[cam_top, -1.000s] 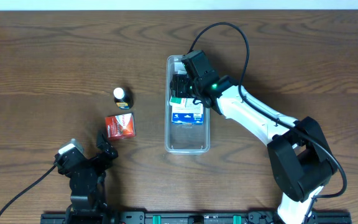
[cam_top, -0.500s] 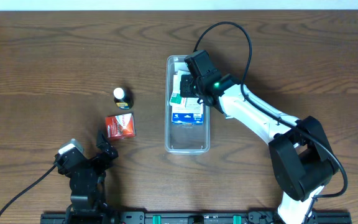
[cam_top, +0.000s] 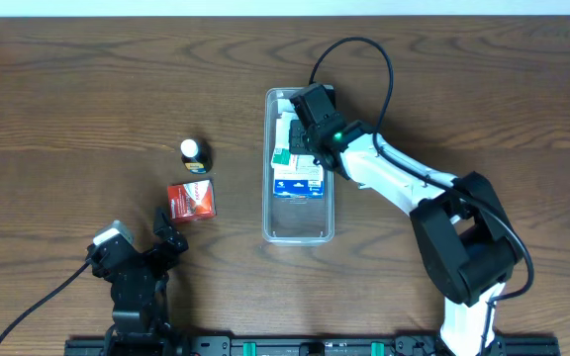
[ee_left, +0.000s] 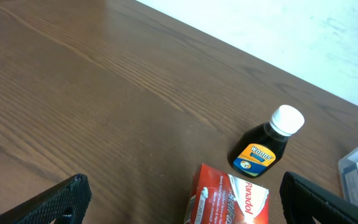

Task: Pack container
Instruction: 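Carry the white-green box into the container and release it, then move right gripper to the green ointment box and grasp it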

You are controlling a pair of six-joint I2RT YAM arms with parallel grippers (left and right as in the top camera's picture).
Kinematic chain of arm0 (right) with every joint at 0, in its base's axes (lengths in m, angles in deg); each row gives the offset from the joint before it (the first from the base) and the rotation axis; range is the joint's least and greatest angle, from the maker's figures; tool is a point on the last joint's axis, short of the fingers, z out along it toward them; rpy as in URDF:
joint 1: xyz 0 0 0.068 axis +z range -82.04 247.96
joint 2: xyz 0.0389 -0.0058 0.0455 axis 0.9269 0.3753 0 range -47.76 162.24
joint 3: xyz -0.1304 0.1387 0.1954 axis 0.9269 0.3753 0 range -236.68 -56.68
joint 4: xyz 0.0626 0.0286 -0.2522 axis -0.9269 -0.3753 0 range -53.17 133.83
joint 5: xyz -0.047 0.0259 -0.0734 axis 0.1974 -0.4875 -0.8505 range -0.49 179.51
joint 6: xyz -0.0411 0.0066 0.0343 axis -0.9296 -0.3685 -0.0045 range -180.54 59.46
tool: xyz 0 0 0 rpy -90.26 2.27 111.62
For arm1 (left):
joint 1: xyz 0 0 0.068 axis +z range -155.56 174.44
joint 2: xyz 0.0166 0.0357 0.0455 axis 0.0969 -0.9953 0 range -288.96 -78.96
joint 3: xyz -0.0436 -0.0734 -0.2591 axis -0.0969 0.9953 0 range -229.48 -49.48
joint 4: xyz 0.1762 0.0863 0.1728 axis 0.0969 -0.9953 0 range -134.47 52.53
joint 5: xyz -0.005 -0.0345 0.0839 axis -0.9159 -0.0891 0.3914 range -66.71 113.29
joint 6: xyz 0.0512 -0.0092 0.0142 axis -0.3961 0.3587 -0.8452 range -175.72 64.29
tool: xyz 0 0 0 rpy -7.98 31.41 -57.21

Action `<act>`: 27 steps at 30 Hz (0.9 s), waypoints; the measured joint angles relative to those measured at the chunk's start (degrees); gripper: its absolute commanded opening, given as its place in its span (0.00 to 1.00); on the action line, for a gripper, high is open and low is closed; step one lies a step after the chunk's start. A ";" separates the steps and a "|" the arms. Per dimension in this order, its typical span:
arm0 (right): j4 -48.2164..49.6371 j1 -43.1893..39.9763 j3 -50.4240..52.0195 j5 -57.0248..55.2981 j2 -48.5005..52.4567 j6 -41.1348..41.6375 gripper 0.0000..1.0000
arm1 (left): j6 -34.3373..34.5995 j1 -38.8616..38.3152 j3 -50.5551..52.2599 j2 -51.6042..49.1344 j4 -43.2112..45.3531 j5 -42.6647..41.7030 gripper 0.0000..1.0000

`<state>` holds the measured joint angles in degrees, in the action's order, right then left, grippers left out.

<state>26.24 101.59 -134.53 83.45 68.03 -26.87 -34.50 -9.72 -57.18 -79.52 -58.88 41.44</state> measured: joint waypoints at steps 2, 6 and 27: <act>0.96 0.00 0.00 0.04 0.00 -0.09 0.01 | 0.00 0.00 0.00 0.00 0.00 0.00 0.98; 4.61 0.00 0.00 2.12 0.00 -2.51 0.01 | 0.00 0.00 0.00 0.00 0.00 0.00 0.98; -1.01 -0.52 0.04 5.11 -9.38 -9.40 0.38 | 0.00 0.00 0.00 0.00 0.04 0.00 0.98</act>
<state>25.24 101.06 -134.48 88.56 58.65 -36.27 -34.50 -9.72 -57.18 -79.52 -58.84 41.44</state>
